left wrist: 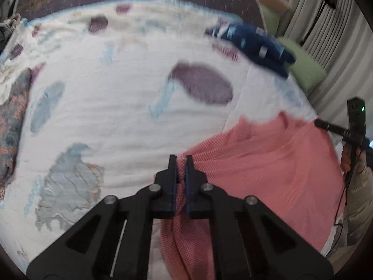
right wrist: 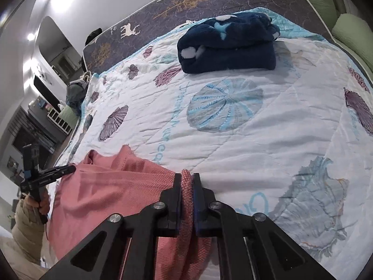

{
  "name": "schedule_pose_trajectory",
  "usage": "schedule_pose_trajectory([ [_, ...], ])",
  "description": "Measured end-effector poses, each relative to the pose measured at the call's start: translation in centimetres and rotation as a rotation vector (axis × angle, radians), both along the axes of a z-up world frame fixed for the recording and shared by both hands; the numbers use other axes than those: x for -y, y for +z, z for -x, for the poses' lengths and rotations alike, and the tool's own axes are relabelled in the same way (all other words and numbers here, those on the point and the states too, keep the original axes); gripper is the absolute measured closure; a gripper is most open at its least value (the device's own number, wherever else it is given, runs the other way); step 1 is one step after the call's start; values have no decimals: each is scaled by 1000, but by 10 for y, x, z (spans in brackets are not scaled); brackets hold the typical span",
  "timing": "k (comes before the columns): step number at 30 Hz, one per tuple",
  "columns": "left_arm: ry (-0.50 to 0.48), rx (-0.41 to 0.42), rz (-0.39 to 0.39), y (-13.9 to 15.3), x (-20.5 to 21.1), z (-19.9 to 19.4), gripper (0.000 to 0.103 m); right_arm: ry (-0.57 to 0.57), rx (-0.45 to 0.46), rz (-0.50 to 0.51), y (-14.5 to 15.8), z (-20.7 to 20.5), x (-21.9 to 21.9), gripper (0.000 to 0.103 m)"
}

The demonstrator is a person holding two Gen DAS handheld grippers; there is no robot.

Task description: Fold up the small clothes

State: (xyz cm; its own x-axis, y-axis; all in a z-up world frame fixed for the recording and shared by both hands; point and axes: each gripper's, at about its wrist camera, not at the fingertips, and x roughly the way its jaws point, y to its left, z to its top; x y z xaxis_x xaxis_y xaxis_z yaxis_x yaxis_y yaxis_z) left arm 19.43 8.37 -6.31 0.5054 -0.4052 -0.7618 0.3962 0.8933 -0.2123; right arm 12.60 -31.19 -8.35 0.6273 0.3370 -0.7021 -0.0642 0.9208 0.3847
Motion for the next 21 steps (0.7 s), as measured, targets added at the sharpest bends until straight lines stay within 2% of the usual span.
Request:
schedule_pose_trajectory([
  [4,28,80,74,30,-20,13,96,-3,135,-10,30,21,2,97],
  [6,37,87,59,29,-21,9,96,-4,163,-11,39,25,4,97],
  [9,76,25,13,2,-18,-14,95,2,143,0,33,15,3,96],
  [11,115,-25,-29,-18,-16,-25,95,-9,74,30,15,-2,1,95],
  [13,146,-72,-18,-29,-21,-30,95,-43,-5,61,-7,-13,1,92],
  [14,161,-62,17,-26,-27,-26,95,-58,-17,59,-11,-14,2,92],
  [16,160,-46,37,-17,-32,-18,93,-84,3,31,-8,-7,6,89],
  [19,118,-3,45,4,-31,1,88,-126,39,97,10,7,9,87],
  [21,57,23,52,16,-23,18,83,-121,46,132,22,17,4,85],
])
